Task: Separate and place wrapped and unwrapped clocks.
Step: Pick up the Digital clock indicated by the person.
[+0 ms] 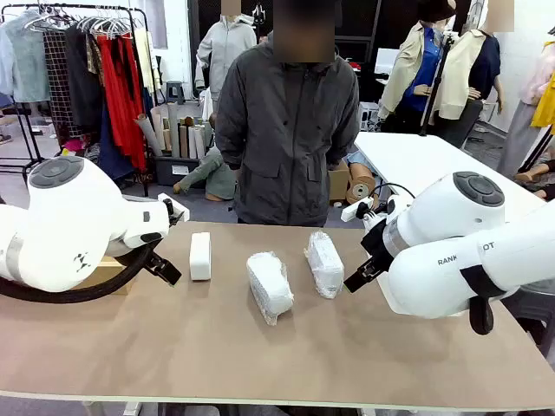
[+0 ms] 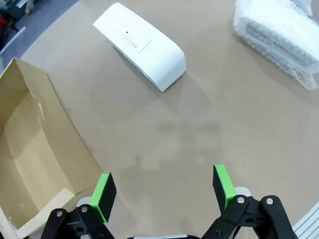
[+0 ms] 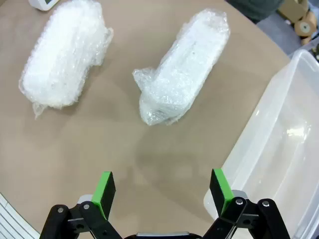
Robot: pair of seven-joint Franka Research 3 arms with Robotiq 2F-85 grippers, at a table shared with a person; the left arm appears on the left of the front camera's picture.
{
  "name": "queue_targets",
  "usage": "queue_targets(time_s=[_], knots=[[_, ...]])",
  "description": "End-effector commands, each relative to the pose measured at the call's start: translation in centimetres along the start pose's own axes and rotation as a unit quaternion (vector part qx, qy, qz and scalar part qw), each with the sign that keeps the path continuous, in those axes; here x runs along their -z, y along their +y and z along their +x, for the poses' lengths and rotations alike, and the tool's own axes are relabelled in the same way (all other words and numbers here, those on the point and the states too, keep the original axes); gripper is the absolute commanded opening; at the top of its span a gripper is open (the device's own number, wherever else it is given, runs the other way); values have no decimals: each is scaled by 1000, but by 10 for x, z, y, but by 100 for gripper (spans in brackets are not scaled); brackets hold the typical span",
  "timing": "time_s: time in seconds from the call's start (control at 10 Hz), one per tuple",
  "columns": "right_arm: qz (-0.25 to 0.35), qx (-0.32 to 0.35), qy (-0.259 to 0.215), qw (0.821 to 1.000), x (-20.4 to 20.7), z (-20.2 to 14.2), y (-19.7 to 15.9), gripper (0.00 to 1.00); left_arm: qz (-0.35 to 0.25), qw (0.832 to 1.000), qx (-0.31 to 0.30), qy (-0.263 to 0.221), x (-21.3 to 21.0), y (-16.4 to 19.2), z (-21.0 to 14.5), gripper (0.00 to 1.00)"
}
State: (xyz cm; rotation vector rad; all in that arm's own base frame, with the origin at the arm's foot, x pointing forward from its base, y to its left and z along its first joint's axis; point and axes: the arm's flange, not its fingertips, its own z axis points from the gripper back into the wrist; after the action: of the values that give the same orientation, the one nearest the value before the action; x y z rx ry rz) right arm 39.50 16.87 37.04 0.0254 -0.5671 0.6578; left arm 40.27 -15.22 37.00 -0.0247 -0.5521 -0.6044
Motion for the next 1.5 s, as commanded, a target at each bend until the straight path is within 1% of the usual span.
queue_targets(time_s=[0.0,1.4], knots=[[0,0,0,1000,0,0,0,100,0,1000,0,0,0,0,0,100],[0,0,0,1000,0,0,0,100,0,1000,0,0,0,0,0,100]])
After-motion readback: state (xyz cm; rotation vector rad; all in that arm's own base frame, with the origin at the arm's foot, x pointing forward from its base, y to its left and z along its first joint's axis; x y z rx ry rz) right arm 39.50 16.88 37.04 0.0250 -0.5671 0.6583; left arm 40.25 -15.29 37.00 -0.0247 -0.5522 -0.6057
